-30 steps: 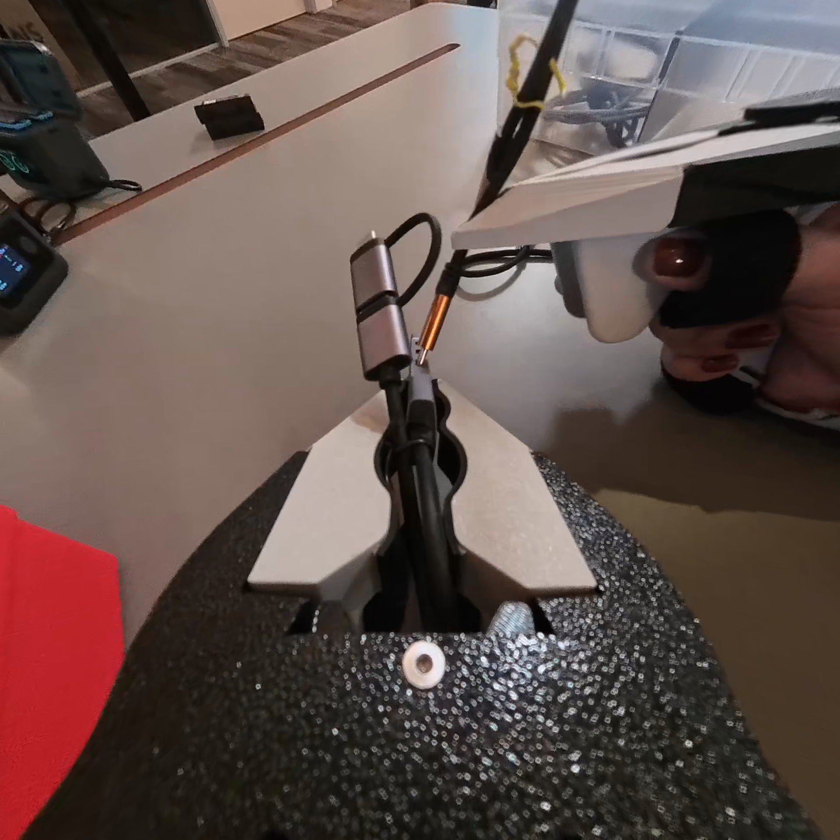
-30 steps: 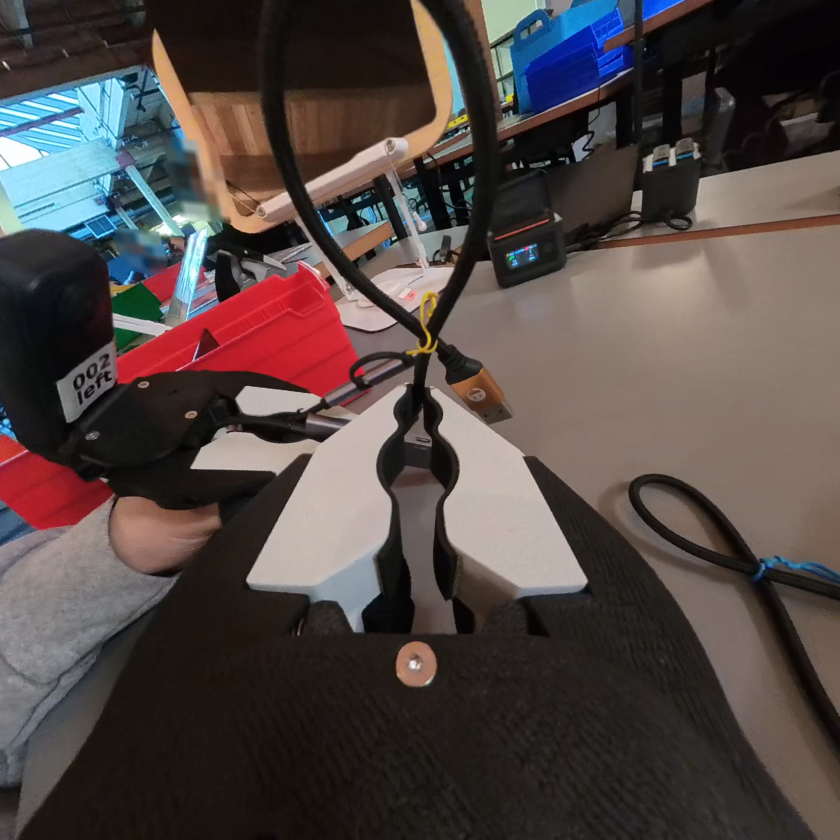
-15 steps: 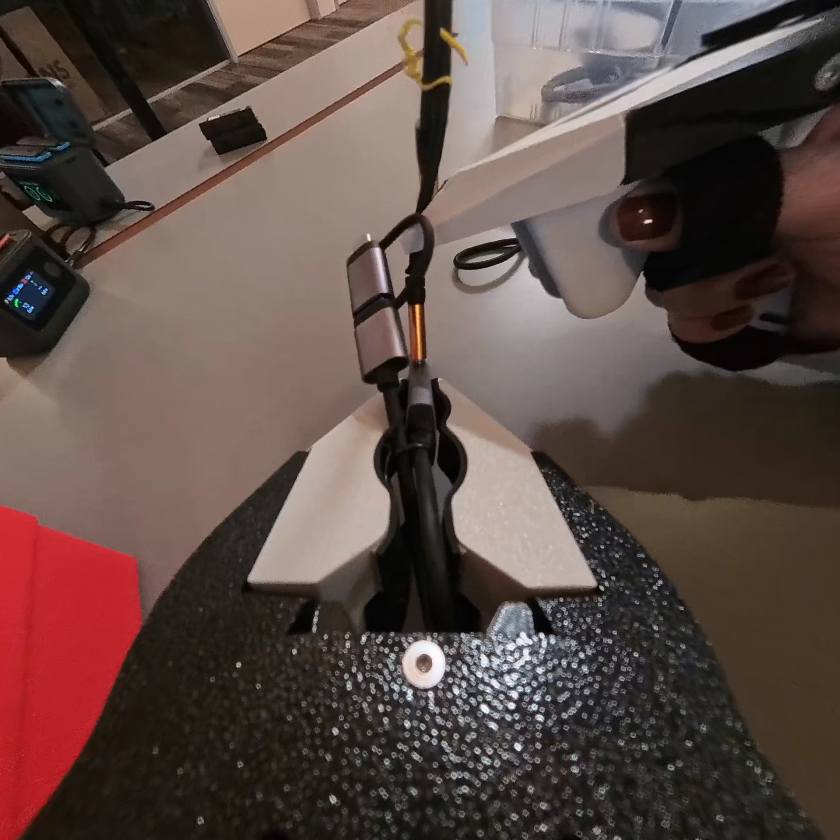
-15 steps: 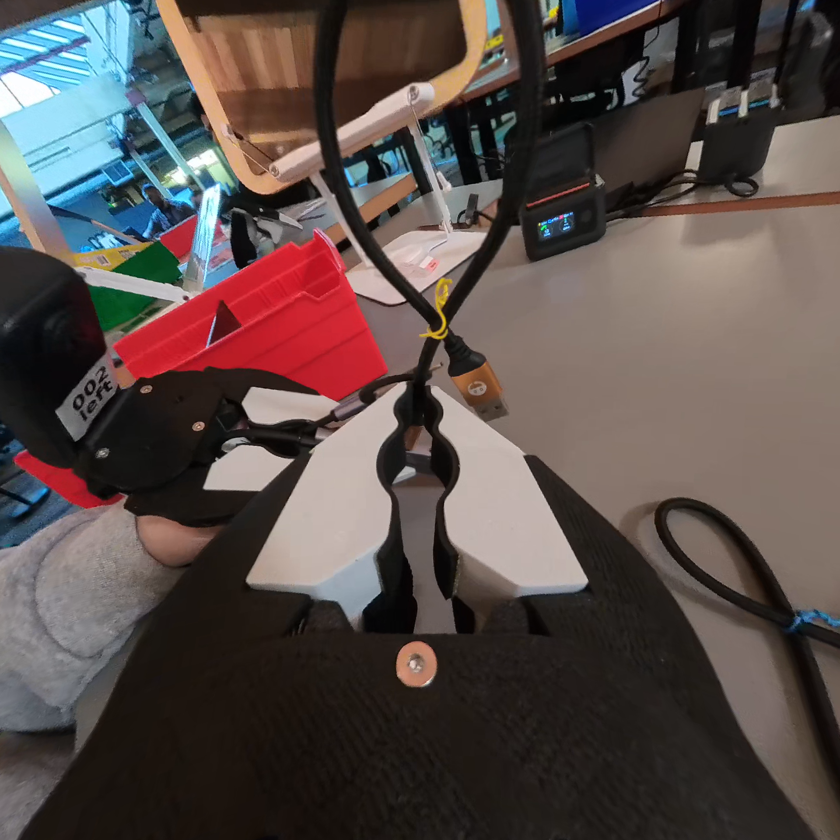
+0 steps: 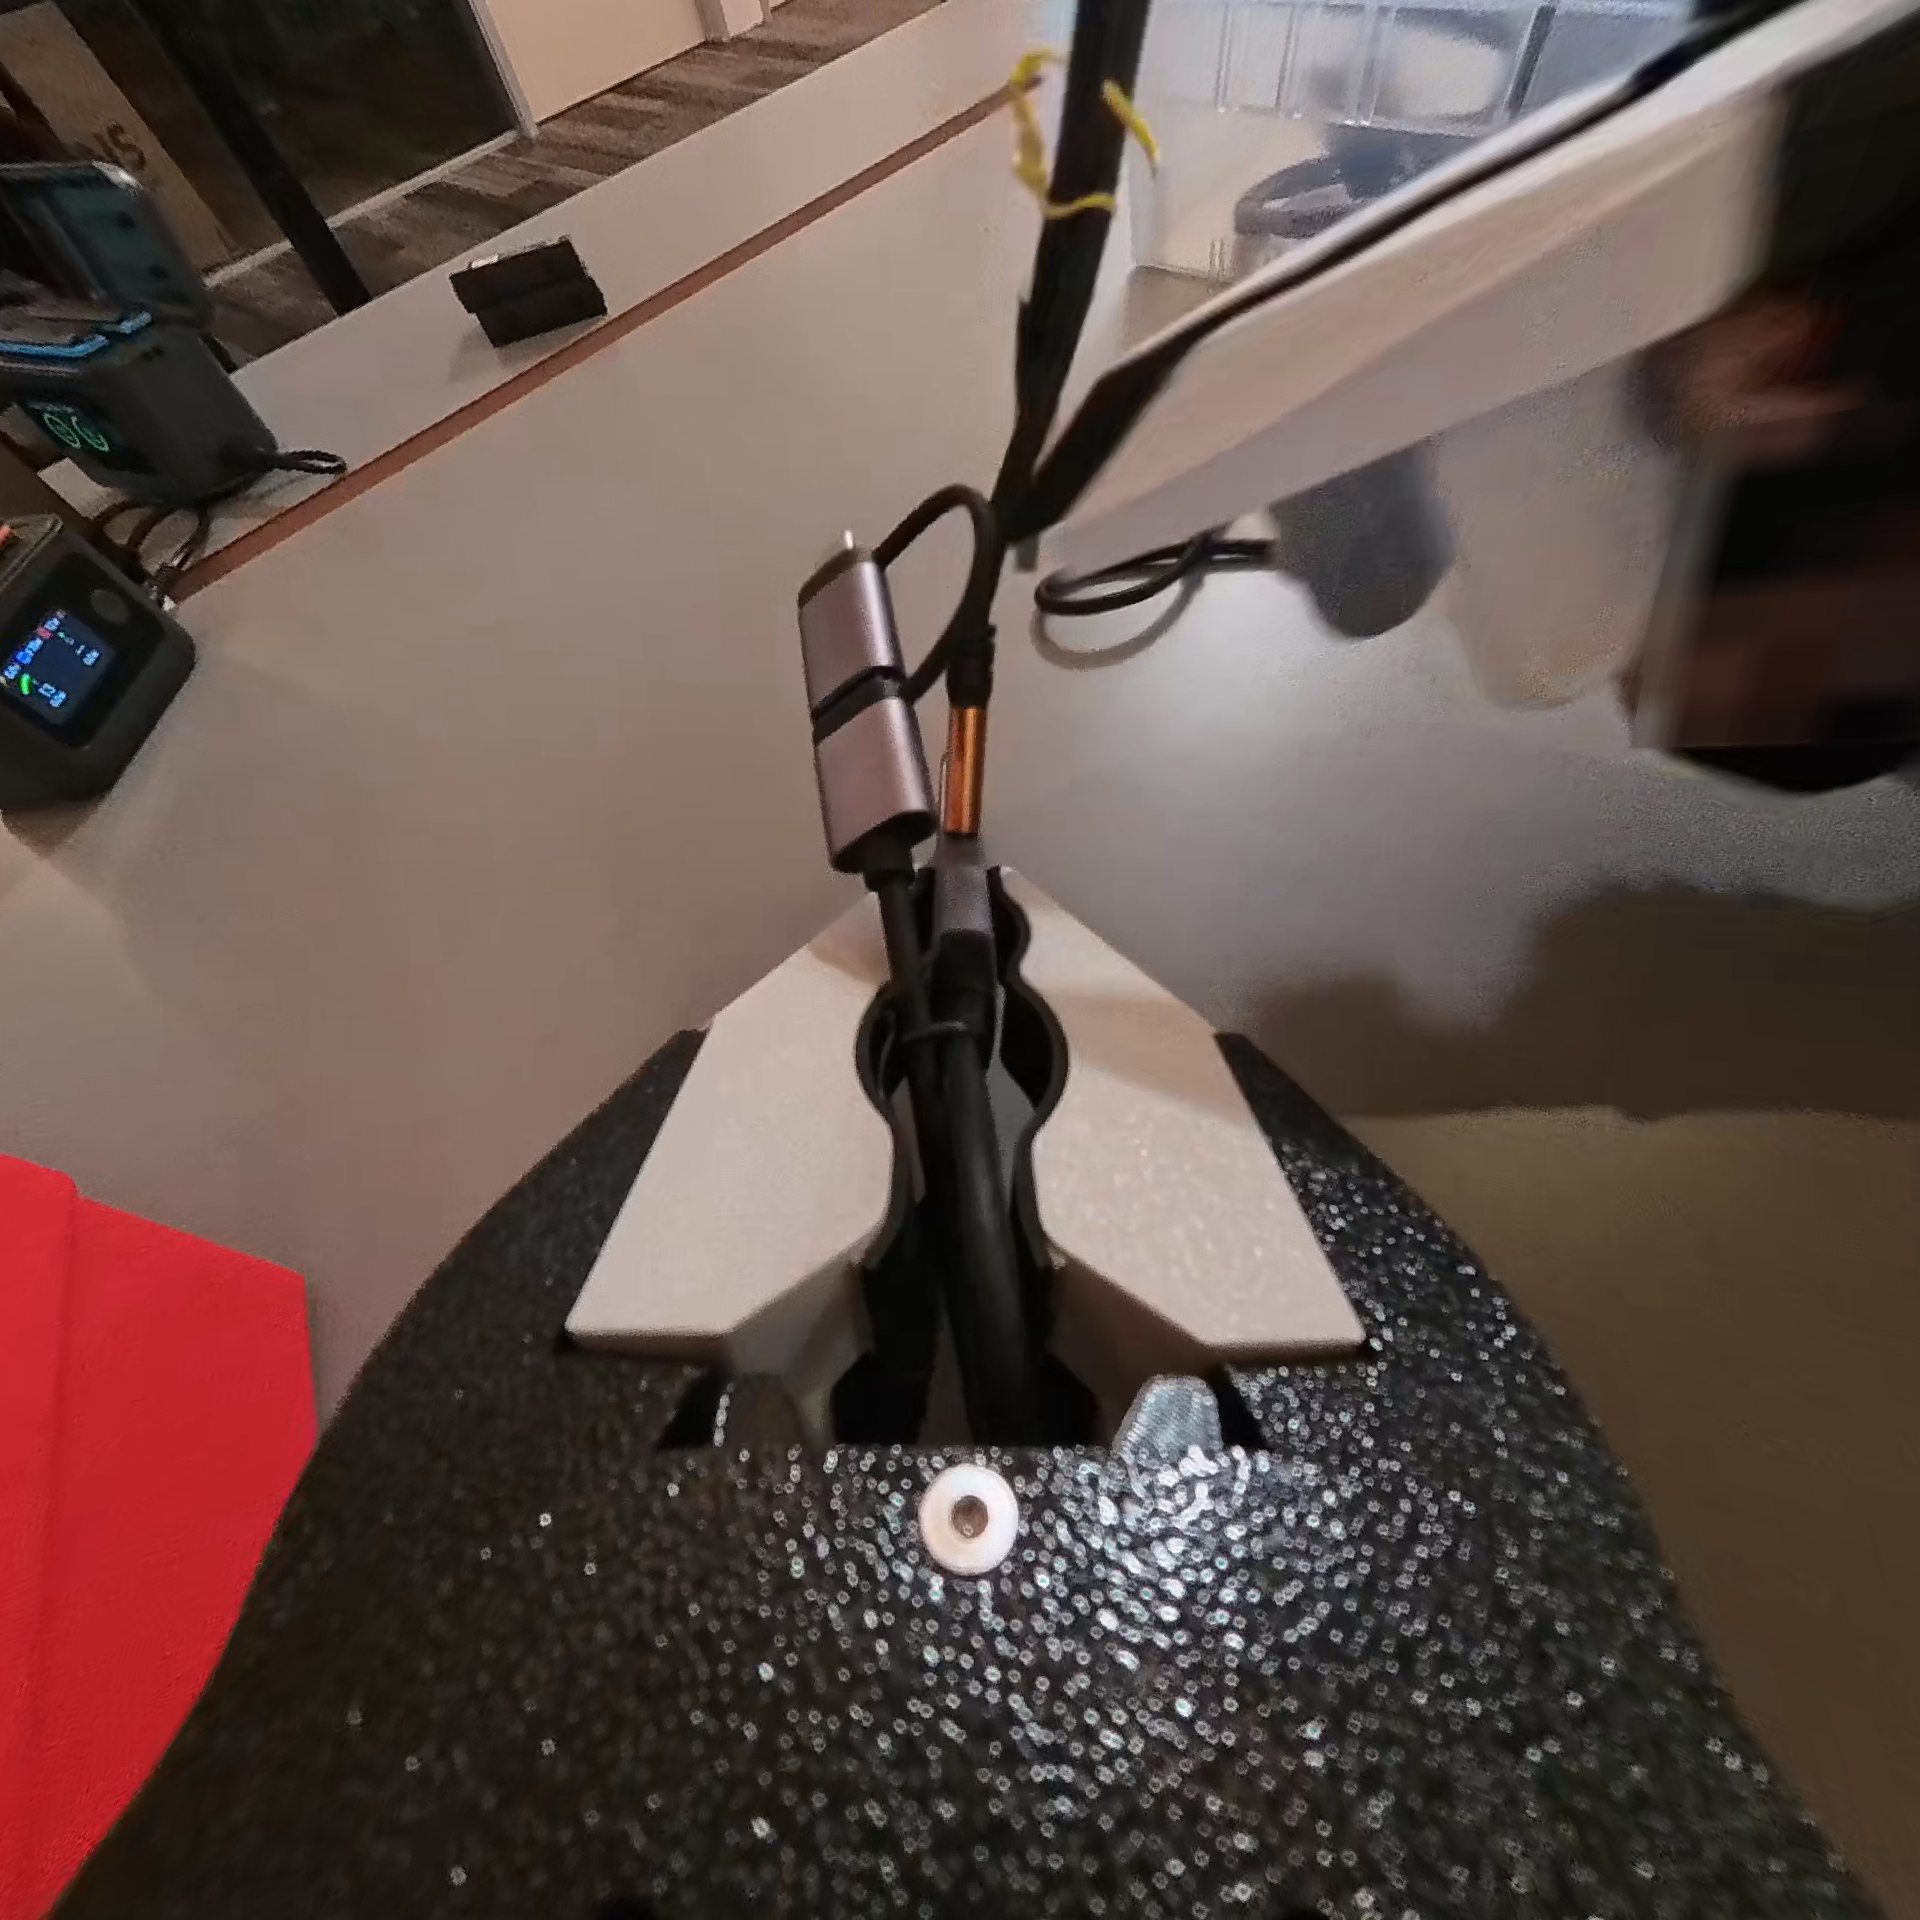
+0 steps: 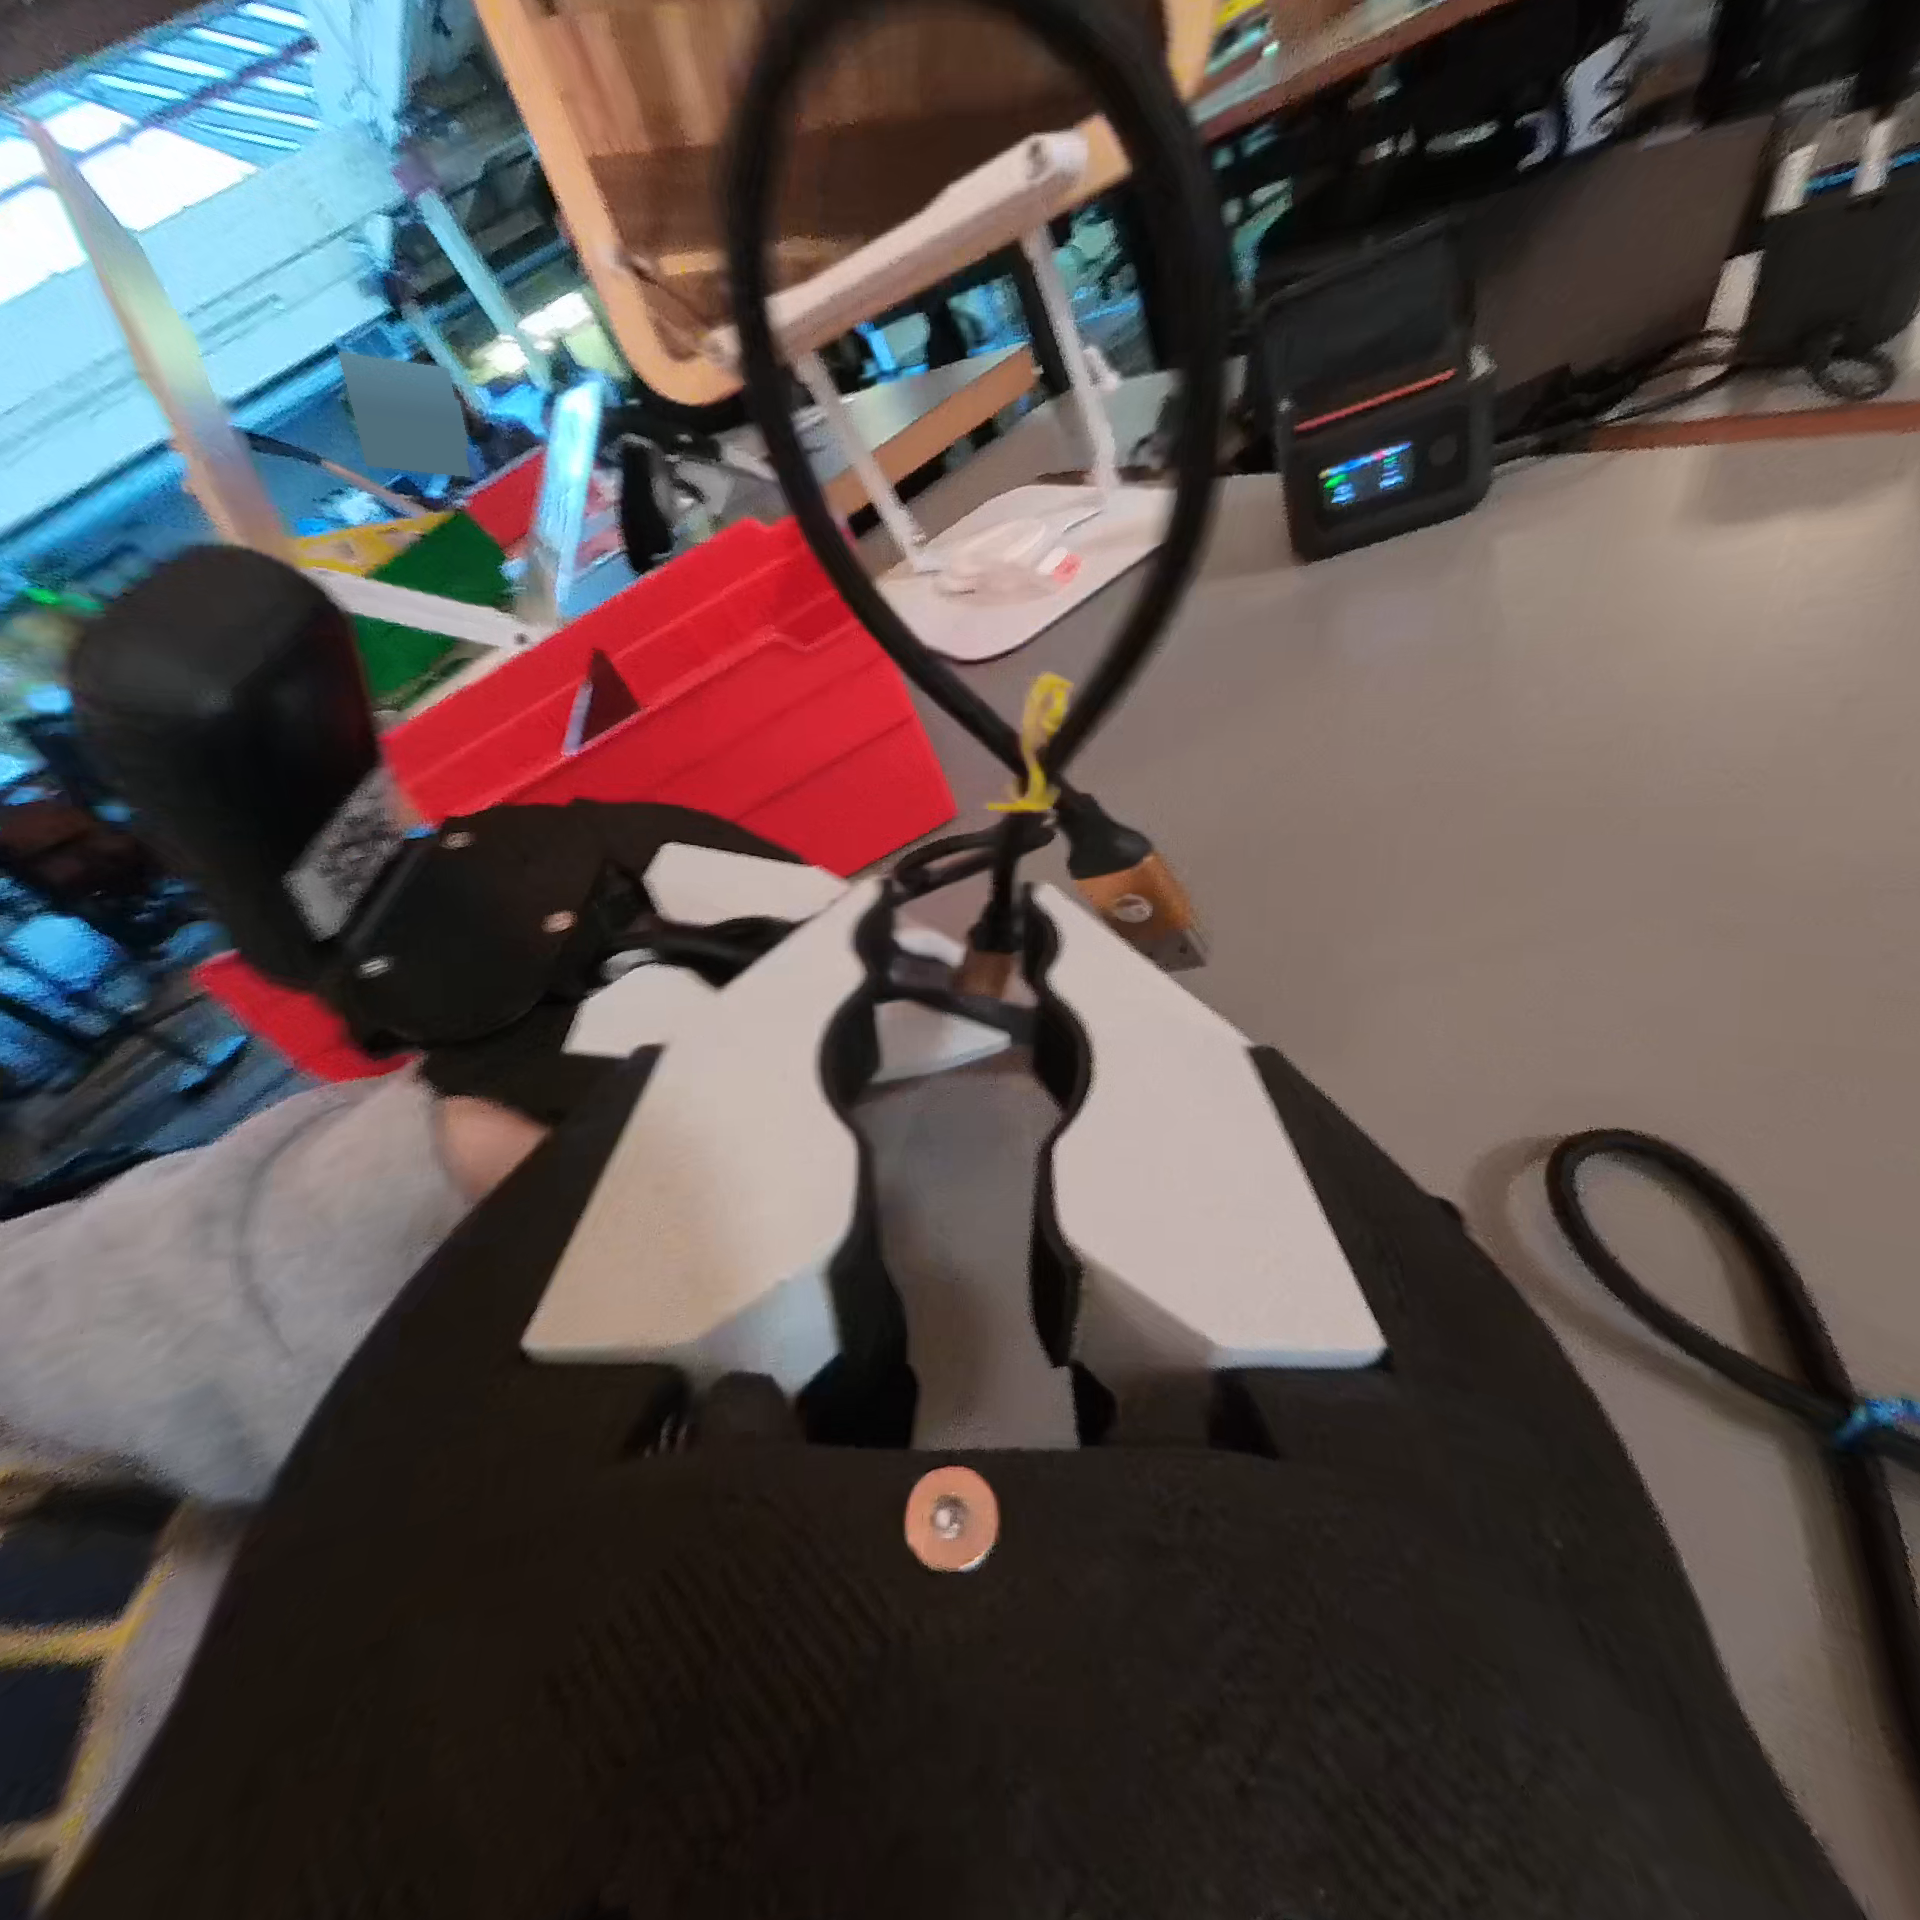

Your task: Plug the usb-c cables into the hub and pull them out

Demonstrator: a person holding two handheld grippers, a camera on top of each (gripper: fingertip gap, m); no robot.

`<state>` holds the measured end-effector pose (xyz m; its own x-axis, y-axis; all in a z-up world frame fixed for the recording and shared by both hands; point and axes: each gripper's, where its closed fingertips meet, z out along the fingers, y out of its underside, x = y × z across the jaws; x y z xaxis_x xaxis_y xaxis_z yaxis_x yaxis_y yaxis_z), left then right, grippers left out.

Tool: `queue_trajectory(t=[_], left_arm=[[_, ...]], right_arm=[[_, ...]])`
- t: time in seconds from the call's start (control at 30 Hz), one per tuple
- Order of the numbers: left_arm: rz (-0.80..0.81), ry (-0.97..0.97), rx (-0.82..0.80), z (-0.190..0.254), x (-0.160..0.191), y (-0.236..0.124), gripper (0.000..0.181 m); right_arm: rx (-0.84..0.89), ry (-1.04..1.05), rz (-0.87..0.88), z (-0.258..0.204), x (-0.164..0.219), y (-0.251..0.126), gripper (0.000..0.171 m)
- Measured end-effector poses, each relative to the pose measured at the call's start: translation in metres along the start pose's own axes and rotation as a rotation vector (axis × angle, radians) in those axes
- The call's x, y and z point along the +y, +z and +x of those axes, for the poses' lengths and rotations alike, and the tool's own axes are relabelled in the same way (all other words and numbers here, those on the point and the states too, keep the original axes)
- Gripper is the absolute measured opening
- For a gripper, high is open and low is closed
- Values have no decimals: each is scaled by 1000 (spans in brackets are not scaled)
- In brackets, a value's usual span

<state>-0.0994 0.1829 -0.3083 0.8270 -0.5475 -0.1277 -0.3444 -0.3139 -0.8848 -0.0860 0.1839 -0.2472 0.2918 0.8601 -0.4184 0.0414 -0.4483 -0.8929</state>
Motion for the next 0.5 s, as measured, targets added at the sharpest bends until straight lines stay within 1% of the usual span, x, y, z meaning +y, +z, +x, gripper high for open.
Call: queue_trajectory(t=[0.03,0.1,0.17,0.23,0.3,0.4,0.5], left_arm=[[0,5,-3,0,0,0,8],[1,10,-6,0,0,0,8],[3,12,-9,0,0,0,7],[3,10,-8,-1,-1,0,7],[4,9,-6,-1,-1,0,8],[6,12,-3,0,-1,0,7],[8,21,4,1,-1,0,7]], right_arm=[[-18,7,-2,-4,-2,-12,35],[47,-11,-24,5,-5,-43,42],[195,-48,-38,26,-11,-80,43],[348,-81,-56,46,-17,-114,38],[472,-105,-110,60,-19,-138,34],[578,-165,-245,75,-14,-152,27],[571,-202,-460,84,11,-146,22]])
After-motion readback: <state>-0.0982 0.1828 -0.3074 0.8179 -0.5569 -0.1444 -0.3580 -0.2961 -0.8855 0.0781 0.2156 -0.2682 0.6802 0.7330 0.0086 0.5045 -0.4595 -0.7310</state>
